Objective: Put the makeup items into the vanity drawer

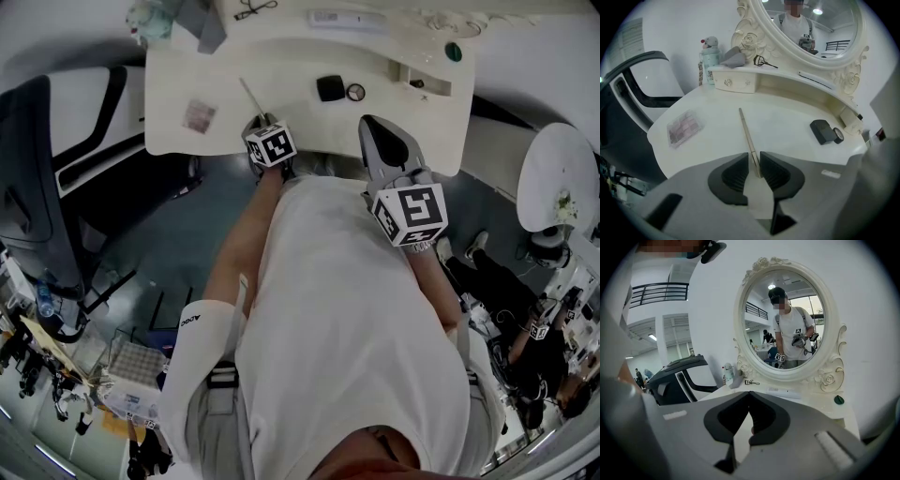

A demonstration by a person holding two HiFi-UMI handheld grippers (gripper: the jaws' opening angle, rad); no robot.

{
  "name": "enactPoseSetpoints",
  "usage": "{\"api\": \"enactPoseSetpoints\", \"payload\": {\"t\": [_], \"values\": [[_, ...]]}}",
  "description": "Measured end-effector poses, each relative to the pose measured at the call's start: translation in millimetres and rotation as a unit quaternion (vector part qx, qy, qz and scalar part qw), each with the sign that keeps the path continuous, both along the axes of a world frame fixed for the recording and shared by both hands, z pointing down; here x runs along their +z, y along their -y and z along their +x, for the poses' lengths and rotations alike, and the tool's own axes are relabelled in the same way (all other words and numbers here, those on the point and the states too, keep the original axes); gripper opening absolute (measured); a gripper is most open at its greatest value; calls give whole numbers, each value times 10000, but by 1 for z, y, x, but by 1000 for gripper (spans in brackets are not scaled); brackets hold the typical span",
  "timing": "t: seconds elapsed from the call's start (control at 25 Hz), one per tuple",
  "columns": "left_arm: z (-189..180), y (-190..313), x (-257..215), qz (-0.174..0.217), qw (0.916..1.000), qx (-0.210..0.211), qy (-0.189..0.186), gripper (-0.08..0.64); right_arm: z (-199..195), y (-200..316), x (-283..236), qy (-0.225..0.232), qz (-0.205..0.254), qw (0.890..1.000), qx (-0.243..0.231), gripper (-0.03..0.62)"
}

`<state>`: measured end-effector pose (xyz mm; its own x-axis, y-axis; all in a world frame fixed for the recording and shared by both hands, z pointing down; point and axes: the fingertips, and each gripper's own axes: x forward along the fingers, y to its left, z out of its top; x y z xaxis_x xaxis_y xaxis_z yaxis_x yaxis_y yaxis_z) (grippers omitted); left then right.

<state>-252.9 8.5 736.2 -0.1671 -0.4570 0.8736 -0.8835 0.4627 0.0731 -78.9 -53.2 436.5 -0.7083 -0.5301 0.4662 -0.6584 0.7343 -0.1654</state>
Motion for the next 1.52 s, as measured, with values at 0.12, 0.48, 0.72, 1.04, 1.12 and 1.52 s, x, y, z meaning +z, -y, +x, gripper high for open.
{"api": "enactPoseSetpoints", "payload": {"t": [0.12,0.48,0.72,1.04,1.12,1.52], "values": [[-2,-2,0,31,10000,-81,-43,72,1,-1,0,9,4,10000,9,8],[-4,-3,0,66,9999,-6,-149,32,5,-1,-2,59,35,9999,95,8],[-16,-9,-8,160,9998,103,-80,32,10,0,-4,97,67,9998,168,8],[-9,-4,-35,586,9941,910,-61,32,10,1,-6,160,89,9995,245,8],[-1,2,-42,684,9894,1284,-54,32,11,1,-7,190,92,9994,283,8],[76,32,-77,1074,9304,3504,42,32,36,-1,-9,253,149,9961,837,8]]}}
